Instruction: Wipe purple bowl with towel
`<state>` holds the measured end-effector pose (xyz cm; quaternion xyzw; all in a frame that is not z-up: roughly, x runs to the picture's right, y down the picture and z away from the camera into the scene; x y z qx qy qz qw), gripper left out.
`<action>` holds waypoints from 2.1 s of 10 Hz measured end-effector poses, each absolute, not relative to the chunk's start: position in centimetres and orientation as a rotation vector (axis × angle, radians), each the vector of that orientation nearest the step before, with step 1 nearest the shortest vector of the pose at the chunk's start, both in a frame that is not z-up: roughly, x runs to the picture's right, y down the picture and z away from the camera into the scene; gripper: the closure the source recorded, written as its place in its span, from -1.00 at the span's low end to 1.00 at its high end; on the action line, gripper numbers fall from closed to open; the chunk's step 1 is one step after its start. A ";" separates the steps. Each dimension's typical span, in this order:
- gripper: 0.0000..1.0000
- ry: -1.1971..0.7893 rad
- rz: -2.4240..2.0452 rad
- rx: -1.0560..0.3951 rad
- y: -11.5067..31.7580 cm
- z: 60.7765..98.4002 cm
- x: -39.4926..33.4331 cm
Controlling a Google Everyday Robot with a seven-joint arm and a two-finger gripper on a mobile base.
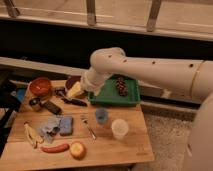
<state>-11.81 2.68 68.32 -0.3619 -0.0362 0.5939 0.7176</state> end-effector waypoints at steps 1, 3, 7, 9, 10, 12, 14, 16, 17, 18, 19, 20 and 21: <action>-0.60 -0.089 1.281 -0.811 3.6 68.0 -14.0; -0.60 -0.110 1.199 -0.827 5.3 67.2 -18.5; -0.60 -0.120 1.083 -0.878 6.9 66.5 -22.0; -0.60 -0.119 1.083 -0.878 6.9 66.5 -22.0; -0.60 -0.118 1.080 -0.877 6.9 66.5 -22.1; -0.60 -0.116 1.069 -0.881 7.4 67.0 -22.9; -0.60 -0.122 1.038 -0.906 8.1 68.0 -25.8; -0.60 -0.124 0.983 -0.932 9.5 69.6 -29.6; -0.60 -0.127 0.962 -0.916 10.0 70.2 -30.4; -0.60 -0.112 0.951 -0.870 10.3 70.7 -30.6; -0.60 -0.081 0.936 -0.791 10.7 71.1 -30.6; -0.60 -0.065 0.933 -0.743 11.0 71.2 -30.7; -0.60 -0.061 0.946 -0.721 10.8 71.5 -30.3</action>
